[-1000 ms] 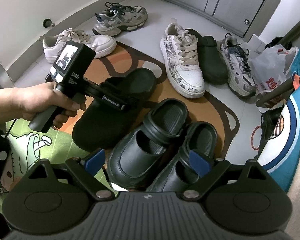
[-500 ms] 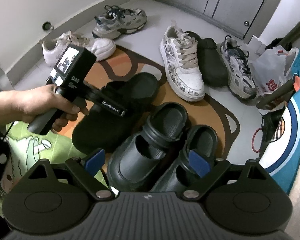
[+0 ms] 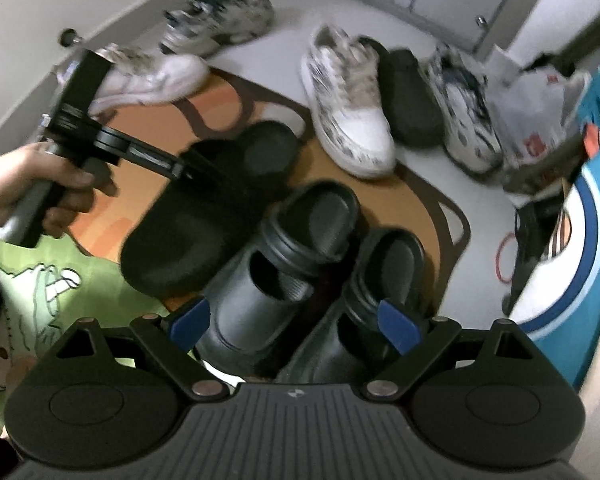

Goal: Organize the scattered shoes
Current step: 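Lower the black clog beside the paired clogs and open the left tool, then move the left tool to the black clog beside the grey sneaker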

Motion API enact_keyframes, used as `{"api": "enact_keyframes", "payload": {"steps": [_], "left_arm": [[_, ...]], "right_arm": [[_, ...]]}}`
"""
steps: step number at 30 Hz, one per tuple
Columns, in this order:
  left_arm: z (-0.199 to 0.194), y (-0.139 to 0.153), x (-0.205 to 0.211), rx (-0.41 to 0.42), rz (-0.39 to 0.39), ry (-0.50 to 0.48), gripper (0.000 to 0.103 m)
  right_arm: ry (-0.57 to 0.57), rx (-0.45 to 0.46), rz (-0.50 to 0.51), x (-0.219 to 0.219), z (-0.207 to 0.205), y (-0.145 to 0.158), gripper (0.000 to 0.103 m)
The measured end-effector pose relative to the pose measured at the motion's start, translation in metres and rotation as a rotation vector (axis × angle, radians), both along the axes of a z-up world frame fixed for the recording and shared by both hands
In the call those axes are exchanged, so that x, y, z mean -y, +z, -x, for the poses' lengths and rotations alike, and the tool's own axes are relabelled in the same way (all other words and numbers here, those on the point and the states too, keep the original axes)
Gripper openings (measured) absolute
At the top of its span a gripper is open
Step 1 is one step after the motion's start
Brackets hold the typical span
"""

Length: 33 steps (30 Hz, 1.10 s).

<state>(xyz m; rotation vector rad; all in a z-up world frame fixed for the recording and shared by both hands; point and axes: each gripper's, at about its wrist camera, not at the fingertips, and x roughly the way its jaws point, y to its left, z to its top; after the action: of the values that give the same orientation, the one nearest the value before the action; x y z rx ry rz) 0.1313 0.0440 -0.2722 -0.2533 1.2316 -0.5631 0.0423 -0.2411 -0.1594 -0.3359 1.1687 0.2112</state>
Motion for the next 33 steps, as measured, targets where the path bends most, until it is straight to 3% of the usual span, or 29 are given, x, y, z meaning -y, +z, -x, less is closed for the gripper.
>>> {"api": "enact_keyframes", "payload": {"steps": [3, 7, 9, 13, 17, 24, 33], "left_arm": [[0.003, 0.001, 0.006, 0.024, -0.008, -0.037, 0.077], [0.007, -0.001, 0.005, 0.021, 0.021, 0.004, 0.081], [0.007, 0.002, 0.003, 0.018, 0.025, -0.013, 0.081], [0.006, 0.010, 0.000, 0.018, 0.037, -0.028, 0.092], [0.003, 0.019, -0.005, 0.026, 0.047, 0.004, 0.095], [-0.010, 0.018, -0.017, 0.006, 0.050, 0.078, 0.095], [-0.052, 0.061, -0.029, 0.108, 0.066, 0.135, 0.095]], "right_arm": [[-0.015, -0.013, 0.012, 0.004, -0.002, -0.007, 0.094], [-0.035, -0.027, 0.028, 0.010, -0.004, -0.016, 0.094], [-0.048, -0.004, 0.027, 0.012, -0.005, -0.010, 0.094], [-0.085, 0.021, 0.010, 0.012, -0.011, 0.006, 0.094], [-0.036, 0.070, 0.031, 0.006, -0.022, 0.027, 0.094], [0.043, 0.044, 0.048, 0.006, -0.061, 0.047, 0.094], [0.030, 0.068, 0.034, 0.032, -0.109, 0.041, 0.094]]}}
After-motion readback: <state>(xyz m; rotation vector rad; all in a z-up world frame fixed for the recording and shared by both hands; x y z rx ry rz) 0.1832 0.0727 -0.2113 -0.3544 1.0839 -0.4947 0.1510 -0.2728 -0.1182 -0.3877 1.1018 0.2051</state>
